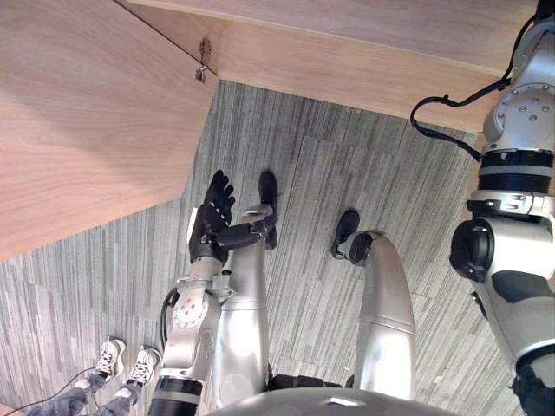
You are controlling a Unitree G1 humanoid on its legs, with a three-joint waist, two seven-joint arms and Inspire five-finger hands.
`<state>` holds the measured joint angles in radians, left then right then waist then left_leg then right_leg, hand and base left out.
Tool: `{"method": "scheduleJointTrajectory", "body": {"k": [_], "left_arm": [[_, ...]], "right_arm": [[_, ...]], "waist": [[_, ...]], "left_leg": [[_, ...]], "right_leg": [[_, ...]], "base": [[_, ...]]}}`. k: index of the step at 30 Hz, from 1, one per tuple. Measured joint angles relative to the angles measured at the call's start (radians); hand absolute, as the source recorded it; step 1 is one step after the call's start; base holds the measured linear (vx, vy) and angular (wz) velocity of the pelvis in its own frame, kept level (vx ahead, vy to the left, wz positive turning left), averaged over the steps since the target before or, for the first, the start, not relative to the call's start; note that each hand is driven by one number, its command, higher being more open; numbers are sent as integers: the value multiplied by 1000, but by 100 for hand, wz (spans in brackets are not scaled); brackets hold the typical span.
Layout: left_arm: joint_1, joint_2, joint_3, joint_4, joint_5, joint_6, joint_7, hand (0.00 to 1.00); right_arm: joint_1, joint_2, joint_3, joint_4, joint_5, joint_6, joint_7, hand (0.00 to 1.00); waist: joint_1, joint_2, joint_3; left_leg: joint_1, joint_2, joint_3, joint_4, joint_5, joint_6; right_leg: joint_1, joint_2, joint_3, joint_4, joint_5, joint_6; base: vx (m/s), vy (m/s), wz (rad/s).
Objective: Walk over to the cabinet, pick up the folder, carry it to the office cabinet, place the folder inside the office cabinet, then close the office cabinet door
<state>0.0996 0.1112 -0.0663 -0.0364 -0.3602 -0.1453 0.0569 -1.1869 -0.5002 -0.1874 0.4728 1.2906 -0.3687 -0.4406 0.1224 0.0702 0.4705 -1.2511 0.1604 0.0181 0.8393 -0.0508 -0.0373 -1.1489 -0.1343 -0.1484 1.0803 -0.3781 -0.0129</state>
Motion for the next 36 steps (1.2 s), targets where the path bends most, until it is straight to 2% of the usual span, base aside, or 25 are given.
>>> {"method": "scheduleJointTrajectory", "body": {"k": [8, 16, 22, 27, 36], "left_arm": [[0, 24, 0, 87, 20, 3, -36, 100], [-18, 72, 3, 170, 22, -2, -65, 100], [-26, 119, -4, 231, 22, -1, -91, 100], [-52, 168, -7, 281, 22, -1, -117, 100], [-78, 224, -27, 321, 22, -5, -158, 100]], "right_arm": [[88, -141, 117, -14, -114, 115, 135, 100], [156, -271, 244, 81, -156, 212, 300, 100], [179, -378, 326, 93, -236, 233, 408, 100], [224, -430, 418, 91, -315, 231, 495, 100], [263, -568, 551, 60, -443, 235, 592, 100]], "waist": [[-18, 0, 0], [-30, -1, 0], [-35, -3, -1], [-38, -32, -17], [-35, -60, -32]], "left_leg": [[21, 10, 10, -18, 1, 2], [54, 19, 21, -49, 6, 6], [57, 23, 26, -57, 7, 7], [75, 24, 32, -68, 7, 7], [86, 24, 35, -78, 6, 9]], "right_leg": [[19, 11, 6, -28, 13, 4], [49, 22, 11, -70, 32, 5], [54, 27, 12, -90, 41, 11], [67, 28, 14, -97, 41, 11], [85, 29, 10, -115, 42, 12]], "base": [[2, 25, -5], [5, 25, -5], [12, 45, -3], [3, 15, -1], [14, 38, 0]]}}
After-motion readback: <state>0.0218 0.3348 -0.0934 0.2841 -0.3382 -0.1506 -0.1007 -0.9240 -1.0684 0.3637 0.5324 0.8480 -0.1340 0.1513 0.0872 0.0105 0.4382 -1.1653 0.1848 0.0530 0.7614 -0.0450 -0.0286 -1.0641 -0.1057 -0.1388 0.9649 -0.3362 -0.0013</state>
